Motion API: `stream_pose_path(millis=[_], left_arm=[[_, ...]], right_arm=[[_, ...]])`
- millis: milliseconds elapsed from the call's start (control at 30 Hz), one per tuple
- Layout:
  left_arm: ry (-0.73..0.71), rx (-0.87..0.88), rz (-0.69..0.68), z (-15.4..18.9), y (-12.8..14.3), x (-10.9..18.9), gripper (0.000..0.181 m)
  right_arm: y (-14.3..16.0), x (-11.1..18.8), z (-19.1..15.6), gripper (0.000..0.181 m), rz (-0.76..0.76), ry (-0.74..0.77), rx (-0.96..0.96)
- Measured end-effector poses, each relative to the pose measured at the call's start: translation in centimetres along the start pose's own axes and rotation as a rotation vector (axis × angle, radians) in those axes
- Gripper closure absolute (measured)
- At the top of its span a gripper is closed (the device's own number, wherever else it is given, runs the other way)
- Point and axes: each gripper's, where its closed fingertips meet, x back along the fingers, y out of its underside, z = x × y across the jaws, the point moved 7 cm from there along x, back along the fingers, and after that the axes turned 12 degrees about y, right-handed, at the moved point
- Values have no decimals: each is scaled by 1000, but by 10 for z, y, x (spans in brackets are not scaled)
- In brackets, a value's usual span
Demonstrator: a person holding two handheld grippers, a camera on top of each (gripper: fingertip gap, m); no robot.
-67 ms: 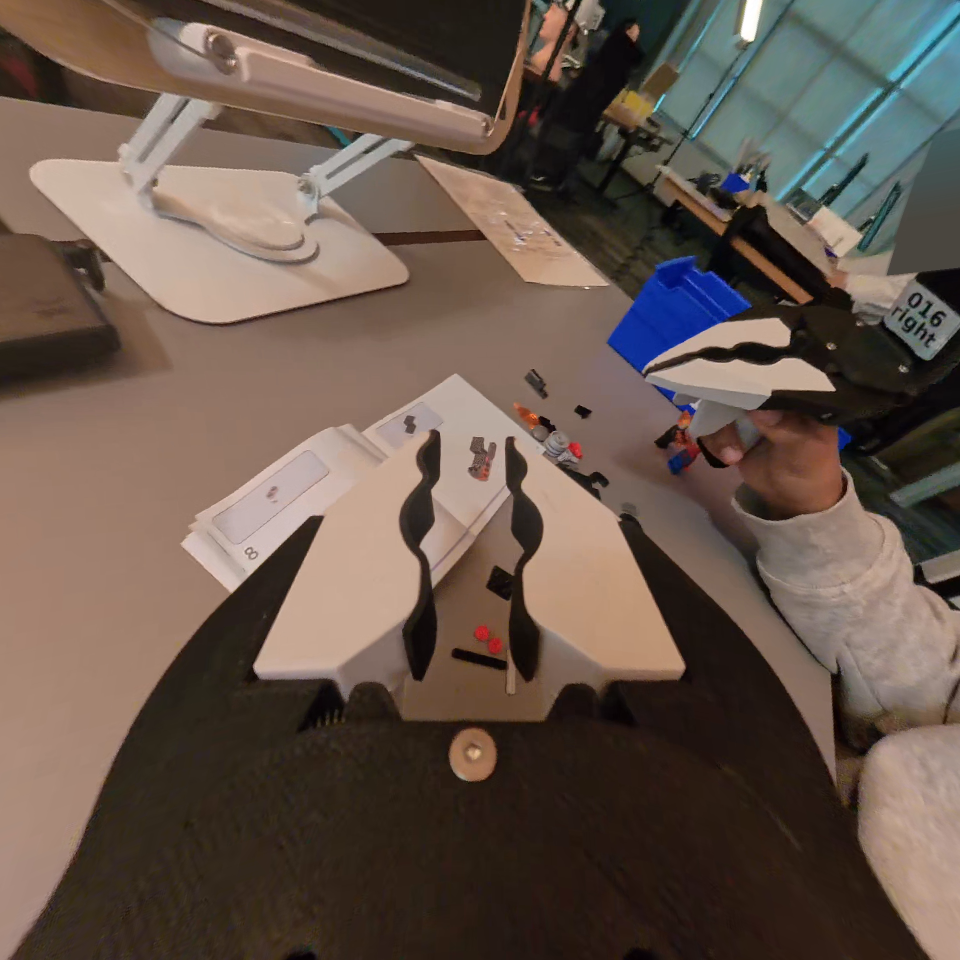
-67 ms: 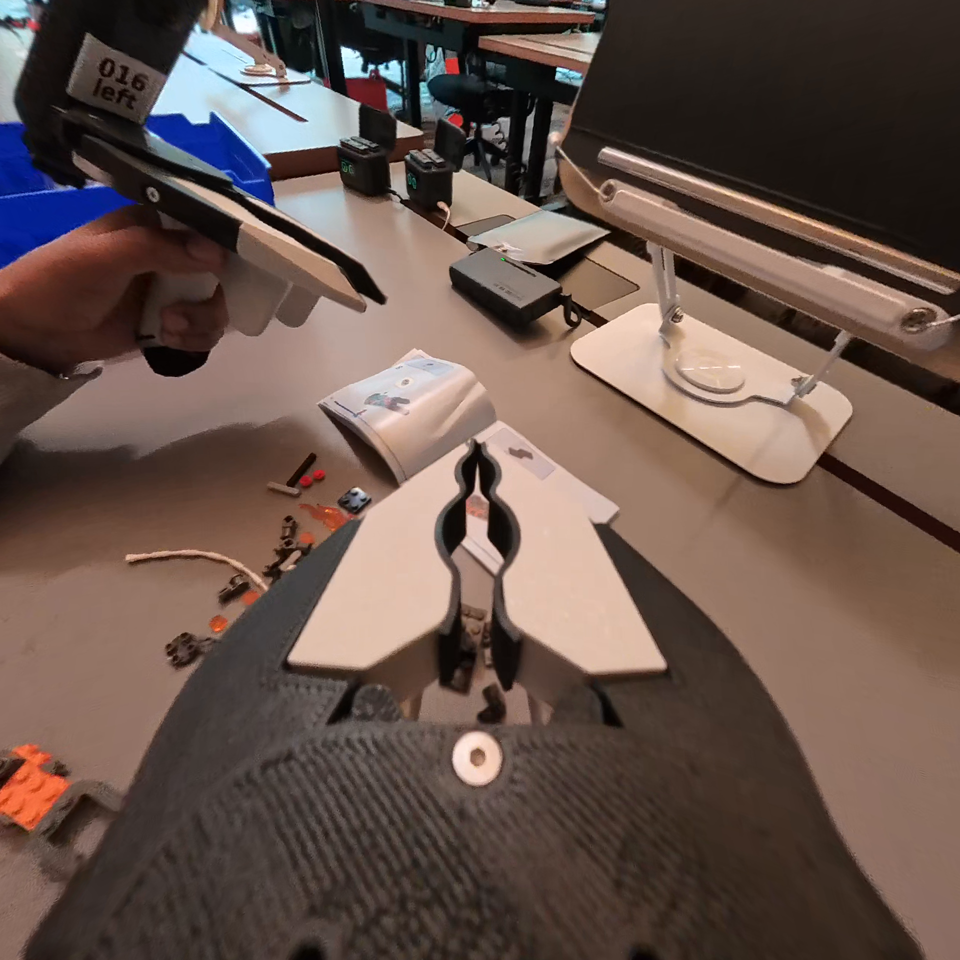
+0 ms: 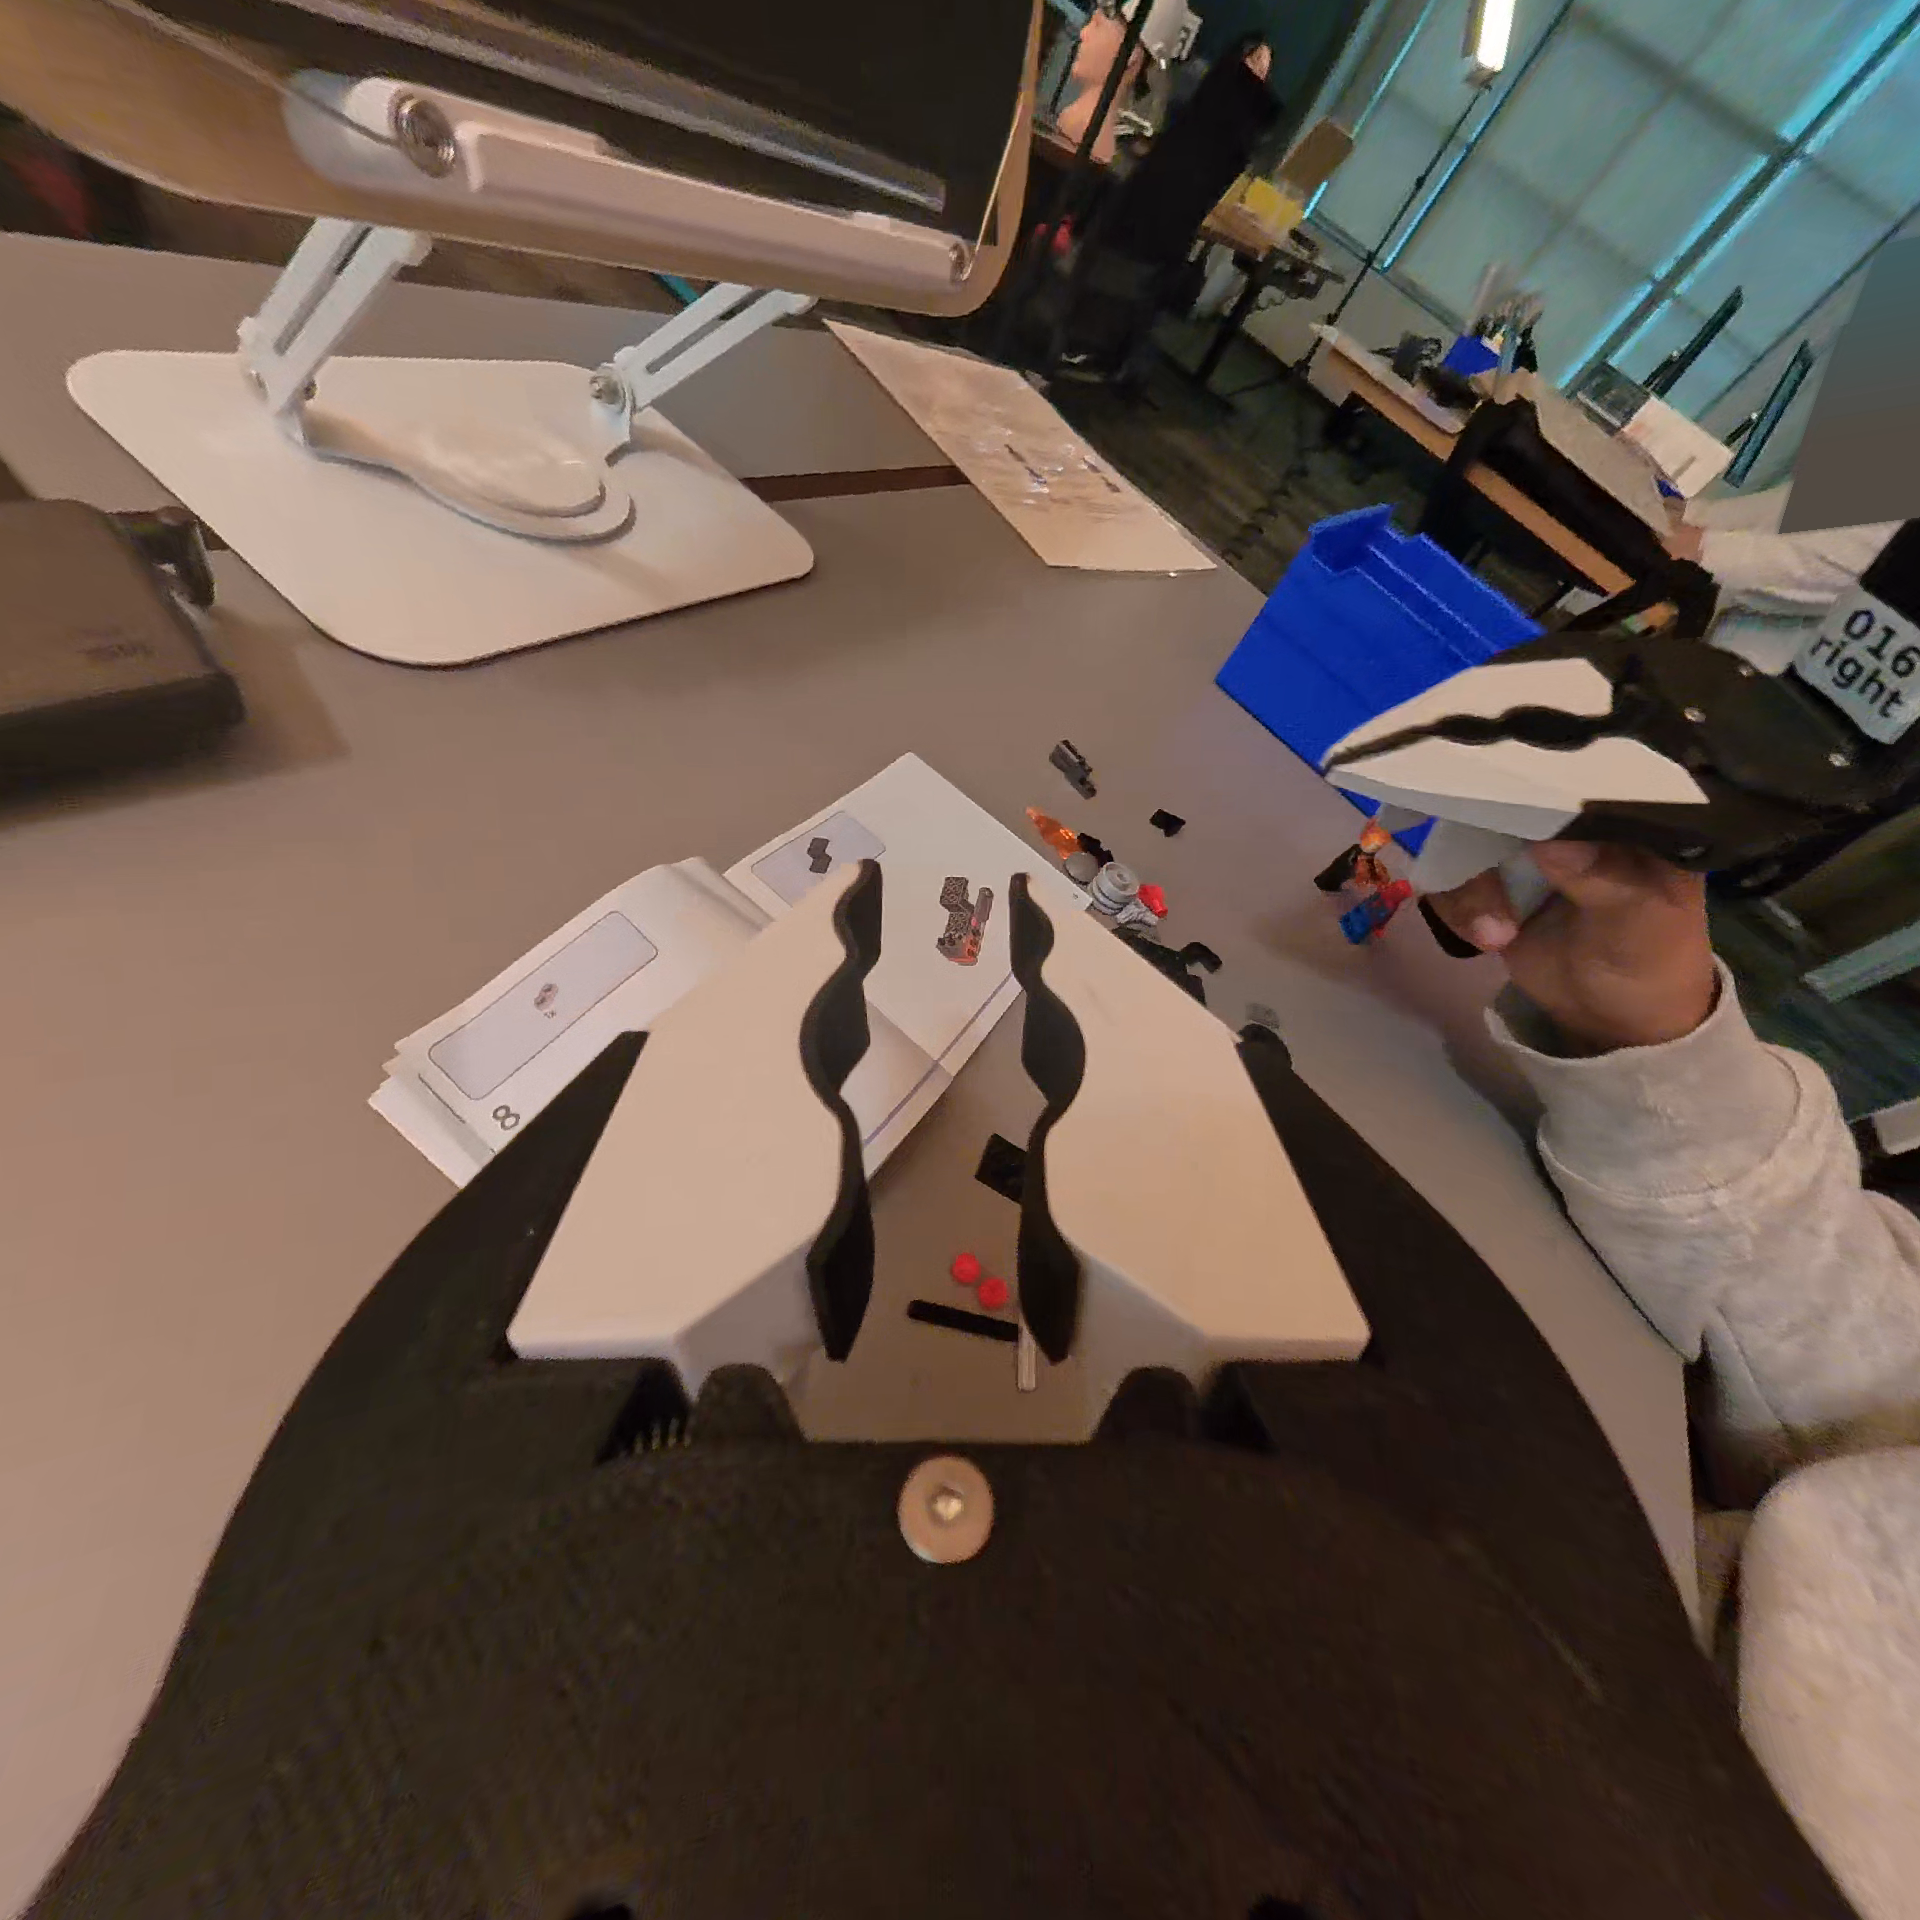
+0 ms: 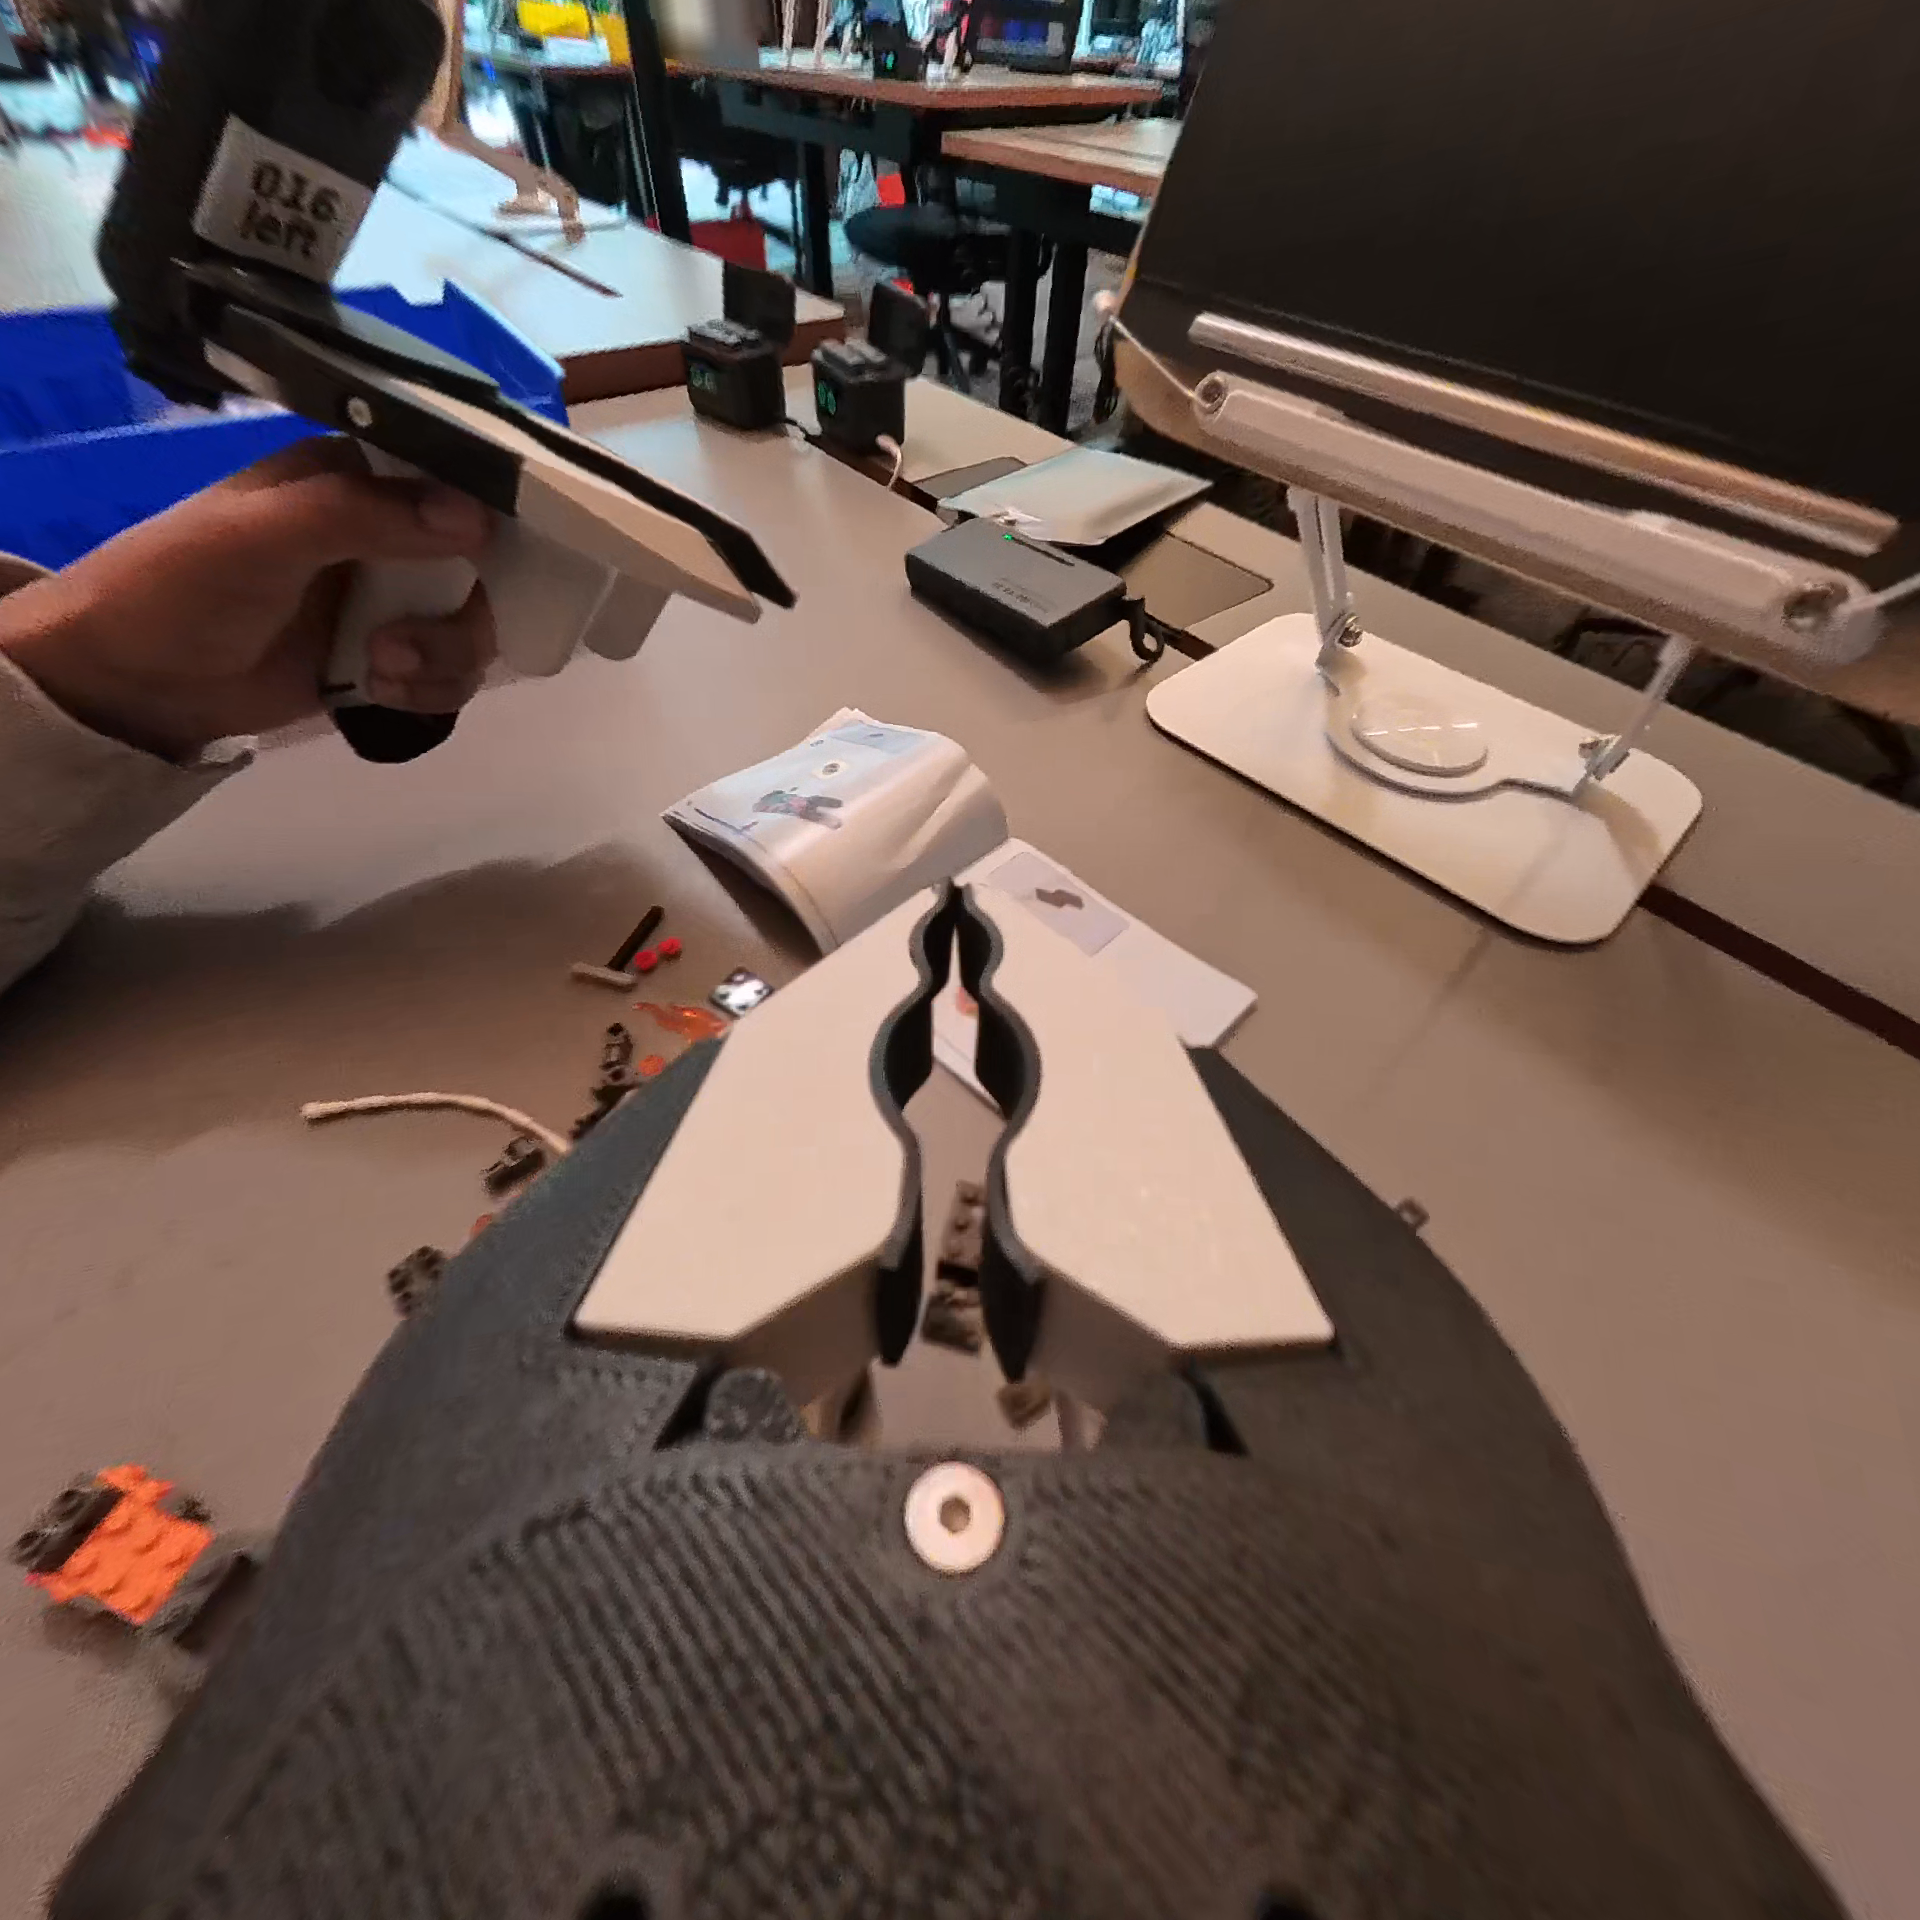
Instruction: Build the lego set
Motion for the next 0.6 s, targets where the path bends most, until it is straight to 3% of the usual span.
stream_pose_path(millis=[133, 233, 333, 500, 600], left_arm=[[41, -28, 14, 9, -1, -3, 162], [75, -35, 1, 18, 2, -10, 162], [67, -64, -31, 24, 9, -17, 163], [45, -86, -71, 28, 18, -23, 166], [40, -83, -37, 27, 16, -21, 167]], right_arm=[[24, 26, -7, 181, 56, -1, -108], [47, 38, -1, 181, -16, 30, -128], [50, 48, 9, 181, 15, 54, -164], [43, 54, -5, 175, 83, -218, -251], [51, 46, -23, 172, -17, -320, -175]])
